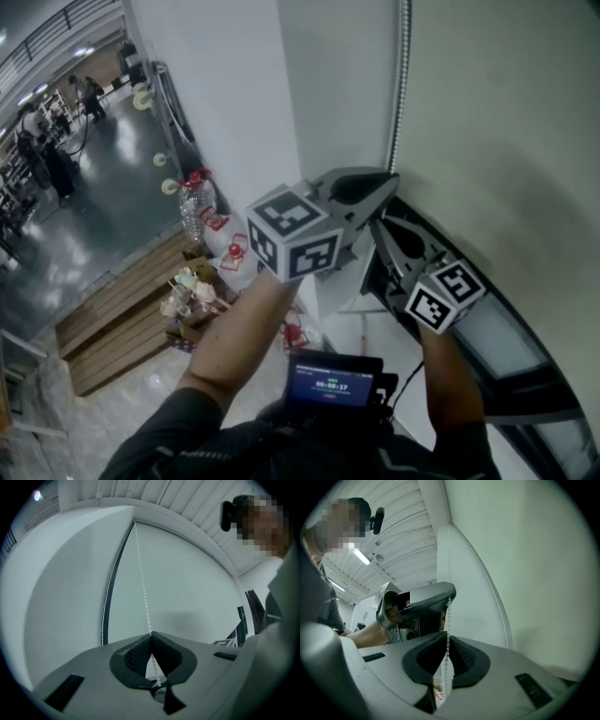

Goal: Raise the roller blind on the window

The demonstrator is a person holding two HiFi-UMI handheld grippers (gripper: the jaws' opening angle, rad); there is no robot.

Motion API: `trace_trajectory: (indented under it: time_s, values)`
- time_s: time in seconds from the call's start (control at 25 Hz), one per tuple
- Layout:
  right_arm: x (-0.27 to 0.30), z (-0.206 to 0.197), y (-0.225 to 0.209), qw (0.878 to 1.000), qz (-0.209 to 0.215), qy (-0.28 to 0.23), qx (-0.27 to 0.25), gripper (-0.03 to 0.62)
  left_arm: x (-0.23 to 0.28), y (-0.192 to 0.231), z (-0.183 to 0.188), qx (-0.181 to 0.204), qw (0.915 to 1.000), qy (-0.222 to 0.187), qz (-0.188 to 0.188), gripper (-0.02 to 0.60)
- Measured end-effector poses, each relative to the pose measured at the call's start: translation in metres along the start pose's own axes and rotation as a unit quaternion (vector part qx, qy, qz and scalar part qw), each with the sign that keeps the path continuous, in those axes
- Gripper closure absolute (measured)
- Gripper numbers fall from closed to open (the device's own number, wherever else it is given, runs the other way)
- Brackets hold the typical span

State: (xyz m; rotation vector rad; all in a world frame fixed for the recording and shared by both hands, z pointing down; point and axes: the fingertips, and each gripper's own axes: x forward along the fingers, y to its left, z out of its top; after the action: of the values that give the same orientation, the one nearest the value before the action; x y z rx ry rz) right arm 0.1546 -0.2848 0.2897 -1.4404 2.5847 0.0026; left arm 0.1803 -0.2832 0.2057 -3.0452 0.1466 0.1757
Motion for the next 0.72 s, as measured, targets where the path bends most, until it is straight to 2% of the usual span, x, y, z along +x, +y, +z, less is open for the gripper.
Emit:
trace_trajectory:
  time_s: [0.12, 0.24, 0.4, 0.72]
  values:
    - [-0.001, -0.003, -0.001, 1.0, 0.001, -0.001, 0.001, 0.572, -0.001, 0.0, -0.003, 0.007, 0.9999, -0.007, 0.003, 0.583]
    - [-0.003, -0.01, 0.0, 1.0, 0.002, 0.009, 0.003, 0.572, -0.003, 0.0, -0.011, 0.017, 0.9998, 0.002, 0.007, 0.583]
    - [-0.004, -0.028, -0.002, 1.0, -0.001, 0.029, 0.012, 0.572, -0.007, 0.001, -0.028, -0.003, 0.9999, 0.012, 0.002, 0.583]
    - [-0.007, -0.067, -0.005, 0.998, -0.01, 0.063, 0.028, 0.572, -0.014, -0.001, -0.066, -0.018, 0.9993, 0.031, 0.008, 0.584]
